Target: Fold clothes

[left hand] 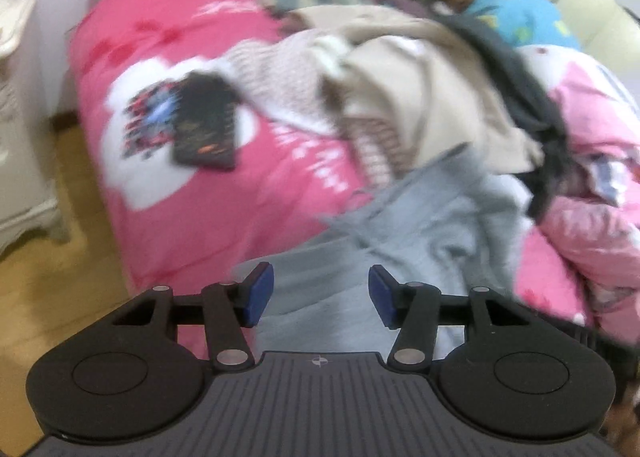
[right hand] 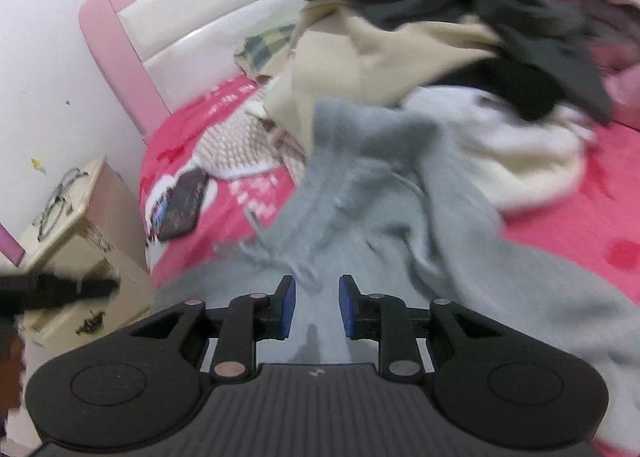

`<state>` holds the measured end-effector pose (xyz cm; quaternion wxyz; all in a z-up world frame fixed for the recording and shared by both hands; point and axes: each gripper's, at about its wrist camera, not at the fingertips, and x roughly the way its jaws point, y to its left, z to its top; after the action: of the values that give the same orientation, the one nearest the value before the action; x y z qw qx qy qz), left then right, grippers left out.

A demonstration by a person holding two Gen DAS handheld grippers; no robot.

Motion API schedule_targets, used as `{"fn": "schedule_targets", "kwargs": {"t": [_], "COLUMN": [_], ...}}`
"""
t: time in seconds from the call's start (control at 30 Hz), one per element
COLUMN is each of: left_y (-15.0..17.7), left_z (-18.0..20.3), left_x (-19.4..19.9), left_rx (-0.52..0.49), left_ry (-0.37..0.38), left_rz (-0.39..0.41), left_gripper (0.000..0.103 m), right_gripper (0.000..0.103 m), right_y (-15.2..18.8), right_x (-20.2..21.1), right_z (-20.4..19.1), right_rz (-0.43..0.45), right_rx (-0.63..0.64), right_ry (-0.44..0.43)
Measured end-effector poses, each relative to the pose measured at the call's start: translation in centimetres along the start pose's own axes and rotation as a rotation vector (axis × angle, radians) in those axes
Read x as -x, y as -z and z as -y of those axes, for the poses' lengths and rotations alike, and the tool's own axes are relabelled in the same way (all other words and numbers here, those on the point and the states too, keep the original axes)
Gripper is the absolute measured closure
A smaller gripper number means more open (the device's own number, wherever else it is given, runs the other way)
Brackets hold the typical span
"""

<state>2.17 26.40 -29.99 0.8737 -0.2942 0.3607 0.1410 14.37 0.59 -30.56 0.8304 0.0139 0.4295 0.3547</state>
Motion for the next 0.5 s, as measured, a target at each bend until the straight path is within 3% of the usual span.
{"fn": "schedule_targets", "kwargs": {"t": [0.17, 0.23, 0.5], "left_y": [-0.1, 0.2, 3.9], "left_z": [5.6, 8.3, 18.5], "left_x": [-2.6, -4.0, -9.5], "left_rx": [-0.11, -0.167, -0.284], "left_ry": [0.076, 0.112, 0.223], "left_rz": [-0.07, -0.104, -0.237], "left_gripper": [0.049, 0.045, 0.043], "right_gripper": [0.068, 0.067, 0.059], "right_y": [3.5, 4.5, 7.0], "right_x": [6.2, 8.3, 16.8], "right_z": [2.3, 4.0, 15.2], "right_rz": [-0.004, -0.008, -0.005], "right_rx": [-0.026, -0.042, -0.2], "right_ry": [0.074, 0.126, 0.461]}}
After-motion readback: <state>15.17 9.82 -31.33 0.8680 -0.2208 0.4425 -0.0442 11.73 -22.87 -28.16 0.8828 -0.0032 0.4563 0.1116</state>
